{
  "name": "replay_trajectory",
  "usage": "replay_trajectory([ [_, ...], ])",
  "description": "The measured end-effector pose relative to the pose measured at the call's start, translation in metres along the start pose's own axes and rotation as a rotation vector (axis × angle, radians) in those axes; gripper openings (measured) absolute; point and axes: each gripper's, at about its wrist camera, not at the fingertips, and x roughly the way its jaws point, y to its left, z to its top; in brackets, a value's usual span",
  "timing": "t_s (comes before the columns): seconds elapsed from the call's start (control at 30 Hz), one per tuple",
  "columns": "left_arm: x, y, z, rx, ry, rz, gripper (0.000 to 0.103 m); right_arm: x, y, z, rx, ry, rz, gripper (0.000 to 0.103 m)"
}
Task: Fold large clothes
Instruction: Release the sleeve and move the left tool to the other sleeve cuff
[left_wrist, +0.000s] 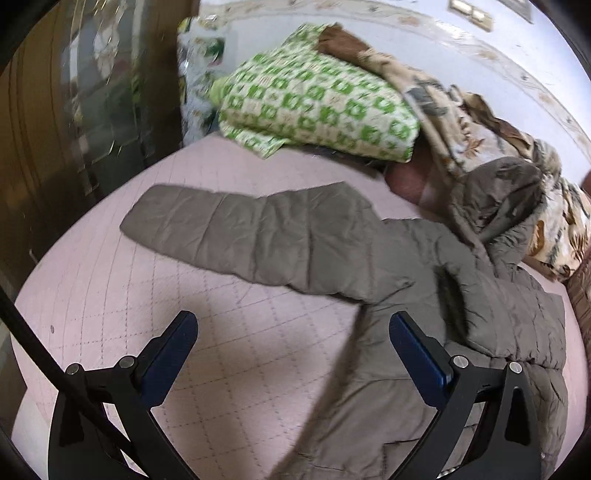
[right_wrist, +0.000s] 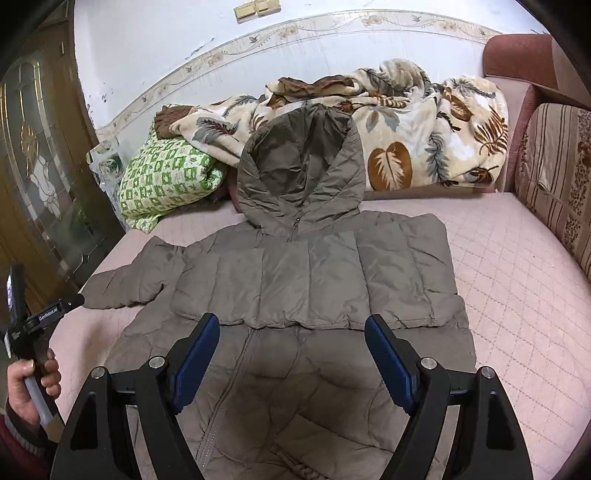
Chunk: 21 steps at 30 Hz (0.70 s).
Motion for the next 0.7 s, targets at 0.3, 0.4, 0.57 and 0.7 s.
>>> replay_trajectory([
  [0.3,0.014,0.056,0.01,-0.118,0.032,0.037,0.103,0.007,0.001,-0.001,-0.019,0.016,0.002,0.085],
  [0.4,0.018,0.073,0.015,-0.139,0.031,0.062,0.103,0.01,0.003,-0.001,-0.026,0.022,0.003,0.085],
  [0.57,0.032,0.086,0.025,-0.116,0.038,0.108,0.103,0.017,0.006,-0.002,-0.051,0.036,0.0,0.085],
  [0.7,0.043,0.097,0.032,-0.116,0.045,0.117,0.103,0.022,0.006,-0.003,-0.055,0.048,-0.003,0.085],
])
